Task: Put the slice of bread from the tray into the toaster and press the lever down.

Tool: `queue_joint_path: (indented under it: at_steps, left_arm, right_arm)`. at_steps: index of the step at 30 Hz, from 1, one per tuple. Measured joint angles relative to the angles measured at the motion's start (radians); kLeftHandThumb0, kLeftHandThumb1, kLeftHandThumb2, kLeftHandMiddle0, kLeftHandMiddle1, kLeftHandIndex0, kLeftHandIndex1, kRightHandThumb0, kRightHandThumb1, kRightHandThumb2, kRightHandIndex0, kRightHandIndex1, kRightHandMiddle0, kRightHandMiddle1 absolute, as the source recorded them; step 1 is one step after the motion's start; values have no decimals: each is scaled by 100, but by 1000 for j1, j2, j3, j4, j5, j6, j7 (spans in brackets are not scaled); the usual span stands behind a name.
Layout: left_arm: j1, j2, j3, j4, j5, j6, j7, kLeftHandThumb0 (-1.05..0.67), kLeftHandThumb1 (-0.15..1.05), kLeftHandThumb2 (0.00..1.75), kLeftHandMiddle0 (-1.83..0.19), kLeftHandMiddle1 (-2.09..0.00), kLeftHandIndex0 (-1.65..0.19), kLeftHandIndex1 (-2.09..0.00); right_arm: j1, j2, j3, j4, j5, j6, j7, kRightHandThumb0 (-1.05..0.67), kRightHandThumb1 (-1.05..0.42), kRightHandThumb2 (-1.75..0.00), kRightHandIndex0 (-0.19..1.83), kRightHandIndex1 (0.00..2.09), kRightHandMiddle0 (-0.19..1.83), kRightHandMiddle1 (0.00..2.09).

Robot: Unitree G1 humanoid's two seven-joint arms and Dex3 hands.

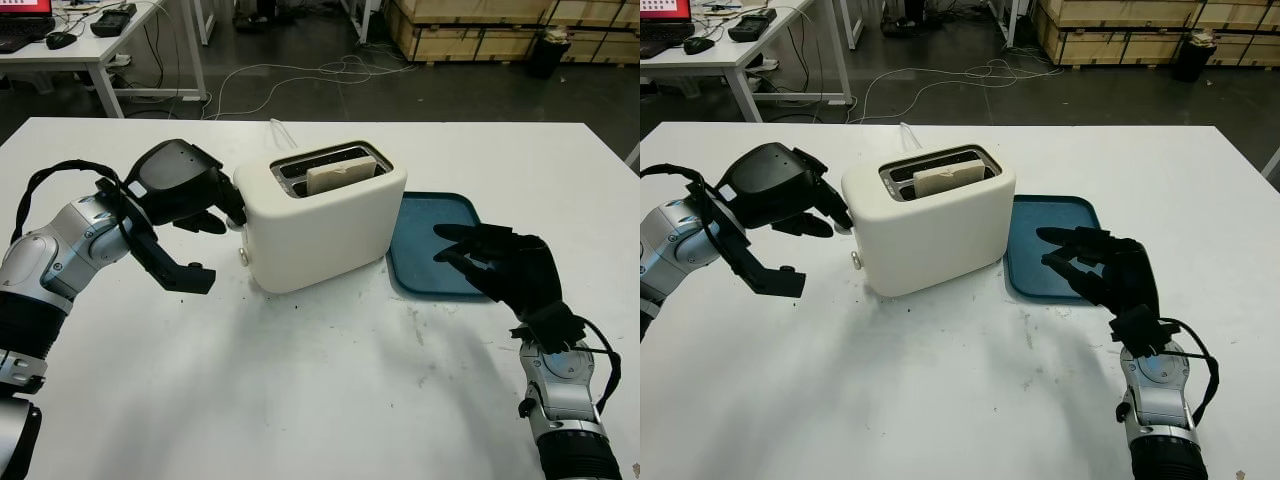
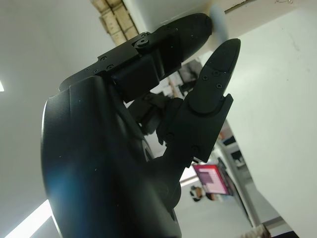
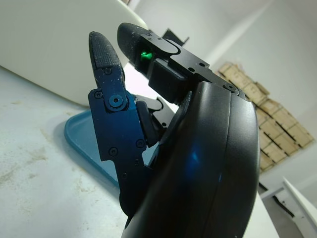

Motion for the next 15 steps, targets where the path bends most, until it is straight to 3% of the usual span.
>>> queue_joint_path:
  at_steps: [15]
  left_arm:
    - [24, -12, 0, 14, 1, 2, 47, -32, 67, 1, -90, -170, -137, 0]
  right_arm:
    - [0, 0, 0, 0, 0, 0, 8, -47, -92, 0, 87, 88, 108, 0]
